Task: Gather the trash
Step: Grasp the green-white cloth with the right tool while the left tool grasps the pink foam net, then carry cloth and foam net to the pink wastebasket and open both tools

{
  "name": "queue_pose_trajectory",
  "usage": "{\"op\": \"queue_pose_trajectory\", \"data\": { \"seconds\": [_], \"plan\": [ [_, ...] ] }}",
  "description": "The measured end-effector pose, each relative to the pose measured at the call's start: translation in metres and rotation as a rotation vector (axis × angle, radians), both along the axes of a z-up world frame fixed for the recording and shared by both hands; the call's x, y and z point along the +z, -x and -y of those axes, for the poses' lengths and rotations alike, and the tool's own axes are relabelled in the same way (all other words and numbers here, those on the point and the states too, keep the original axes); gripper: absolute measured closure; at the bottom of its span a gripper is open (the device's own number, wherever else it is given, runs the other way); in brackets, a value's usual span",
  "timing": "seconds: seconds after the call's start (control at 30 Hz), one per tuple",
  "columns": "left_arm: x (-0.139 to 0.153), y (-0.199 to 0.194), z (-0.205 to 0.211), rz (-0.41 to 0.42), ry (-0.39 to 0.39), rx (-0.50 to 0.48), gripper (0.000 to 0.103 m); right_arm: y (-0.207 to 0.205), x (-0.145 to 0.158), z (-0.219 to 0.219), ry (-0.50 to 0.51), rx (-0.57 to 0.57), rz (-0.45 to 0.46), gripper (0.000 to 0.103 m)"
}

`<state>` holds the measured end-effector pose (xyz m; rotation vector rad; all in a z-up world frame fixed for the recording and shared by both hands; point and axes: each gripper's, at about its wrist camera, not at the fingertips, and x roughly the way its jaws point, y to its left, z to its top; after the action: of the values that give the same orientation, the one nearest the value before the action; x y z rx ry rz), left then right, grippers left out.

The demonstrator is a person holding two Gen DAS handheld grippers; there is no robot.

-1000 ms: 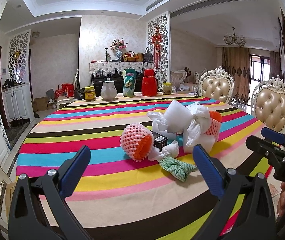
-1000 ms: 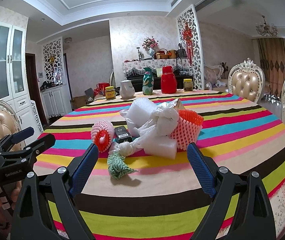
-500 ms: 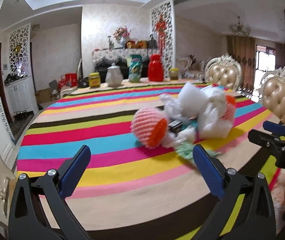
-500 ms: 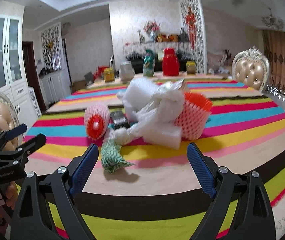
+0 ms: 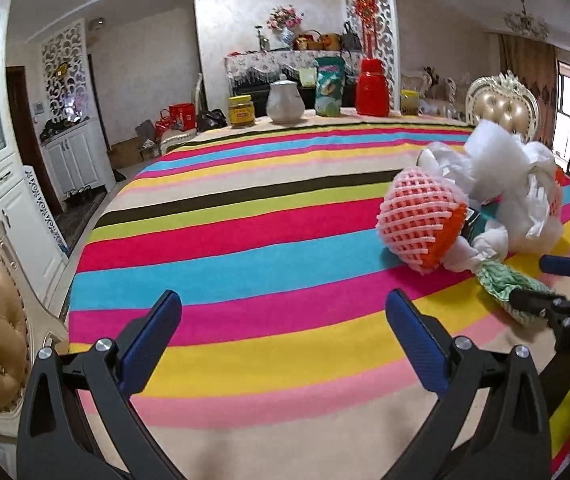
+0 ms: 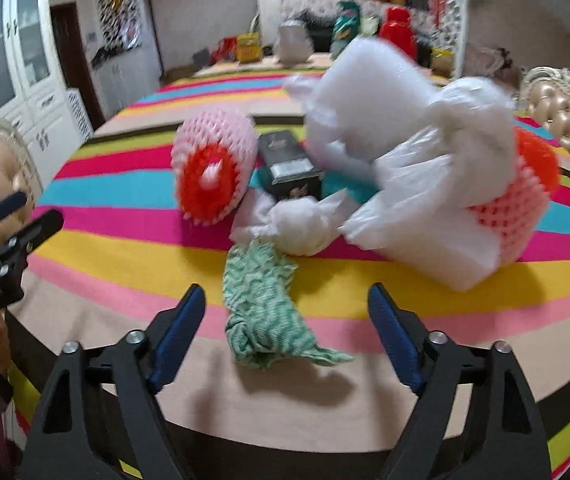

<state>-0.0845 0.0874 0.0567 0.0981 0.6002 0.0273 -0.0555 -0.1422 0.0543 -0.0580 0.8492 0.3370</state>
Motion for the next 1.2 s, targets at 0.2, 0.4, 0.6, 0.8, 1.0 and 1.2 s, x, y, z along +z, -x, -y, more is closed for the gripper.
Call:
{"op": "queue_pose_trajectory", "data": {
  "seconds": [0.2, 0.4, 0.6, 0.8, 1.0, 1.2],
  "plan": [
    [-0.002, -0.030, 0.025, -0.078, 0.011, -0.087, 0.004, 0.014, -0.008, 0.005, -0.018, 0.051, -0.002, 0.069],
    [-0.001, -0.069, 0.058, -0.139, 0.059, -0.162, 0.004, 0.039, -0.005, 0.032, -0.044, 0.017, 0.032, 0.071],
    [0.003, -0.105, 0.087, -0.133, 0.087, -0.139, 0.004, 0.046, 0.005, 0.056, -0.082, -0.001, 0.051, 0.071],
    [-0.003, -0.131, 0.112, -0.132, 0.044, -0.118, 0.005, 0.052, 0.009, 0.066, -0.116, -0.013, 0.081, 0.071],
    [-0.013, -0.124, 0.120, -0.133, 0.064, -0.182, 0.051, 0.065, 0.011, 0.077, -0.153, -0.028, 0.089, 0.071],
    [-0.004, -0.088, 0.116, -0.078, 0.085, -0.214, 0.067, 0.081, 0.013, 0.088, -0.178, -0.060, 0.124, 0.071]
  ]
}}
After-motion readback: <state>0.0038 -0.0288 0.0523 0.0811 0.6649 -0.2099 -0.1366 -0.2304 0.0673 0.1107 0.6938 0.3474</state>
